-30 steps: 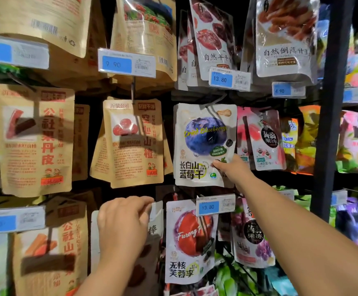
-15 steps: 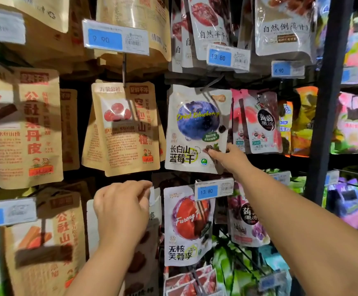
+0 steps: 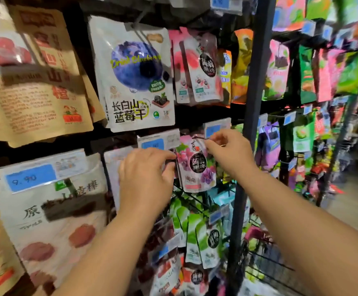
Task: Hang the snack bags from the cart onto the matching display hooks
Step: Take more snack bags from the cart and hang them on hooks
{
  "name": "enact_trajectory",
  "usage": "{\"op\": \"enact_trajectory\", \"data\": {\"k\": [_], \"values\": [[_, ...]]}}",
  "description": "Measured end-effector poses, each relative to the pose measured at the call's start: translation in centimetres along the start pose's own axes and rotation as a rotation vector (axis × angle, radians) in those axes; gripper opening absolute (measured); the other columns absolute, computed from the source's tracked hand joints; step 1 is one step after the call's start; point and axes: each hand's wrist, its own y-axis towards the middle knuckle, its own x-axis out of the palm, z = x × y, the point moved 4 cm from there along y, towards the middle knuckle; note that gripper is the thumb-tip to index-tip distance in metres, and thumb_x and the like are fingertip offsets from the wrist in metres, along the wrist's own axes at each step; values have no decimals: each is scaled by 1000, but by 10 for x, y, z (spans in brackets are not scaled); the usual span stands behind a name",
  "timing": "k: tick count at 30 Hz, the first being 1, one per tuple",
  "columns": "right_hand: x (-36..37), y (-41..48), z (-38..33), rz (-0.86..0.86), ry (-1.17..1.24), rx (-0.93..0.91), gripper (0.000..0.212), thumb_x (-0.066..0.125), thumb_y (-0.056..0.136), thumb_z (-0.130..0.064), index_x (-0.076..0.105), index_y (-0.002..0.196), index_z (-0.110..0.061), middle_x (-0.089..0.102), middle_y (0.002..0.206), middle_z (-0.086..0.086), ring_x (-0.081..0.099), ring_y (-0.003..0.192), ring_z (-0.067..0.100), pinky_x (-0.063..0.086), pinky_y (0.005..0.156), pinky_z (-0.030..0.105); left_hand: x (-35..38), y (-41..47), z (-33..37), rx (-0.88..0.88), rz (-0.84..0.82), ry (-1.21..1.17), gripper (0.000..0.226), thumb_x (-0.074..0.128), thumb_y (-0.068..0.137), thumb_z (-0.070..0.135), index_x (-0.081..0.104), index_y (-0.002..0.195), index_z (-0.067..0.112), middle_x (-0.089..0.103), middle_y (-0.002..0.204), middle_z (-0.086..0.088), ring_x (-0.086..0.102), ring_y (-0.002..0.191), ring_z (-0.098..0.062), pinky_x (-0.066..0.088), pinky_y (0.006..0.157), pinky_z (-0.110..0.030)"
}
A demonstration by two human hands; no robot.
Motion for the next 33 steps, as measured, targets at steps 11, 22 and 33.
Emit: {"op": "enact_trajectory", "data": {"k": [11, 22, 33], "values": [[-90, -126, 205, -124, -385, 569, 20, 63, 91, -34, 54, 77, -24, 54, 71, -8, 54, 76, 20, 35, 62, 27, 195, -89, 80, 154, -620, -212, 18, 62, 87, 36, 70, 103, 33, 72, 100, 7, 58, 103, -25, 49, 85, -37], [-146, -290, 336, -358, -571, 1040, 18, 61, 91, -41, 59, 94, -24, 67, 97, 3, 64, 84, 21, 53, 71, 32, 308, -267, 130, 260, -1240, -180, 28, 52, 94, 40, 62, 119, 34, 65, 115, 5, 52, 115, -21, 43, 98, -36], [-140, -371, 419, -718, -585, 1267, 39, 54, 96, -39, 55, 119, -7, 60, 118, 14, 57, 113, 28, 47, 88, 31, 357, -354, 133, 165, -1589, -59, 29, 53, 94, 43, 60, 121, 36, 61, 124, 2, 56, 112, -23, 46, 96, -40]]}}
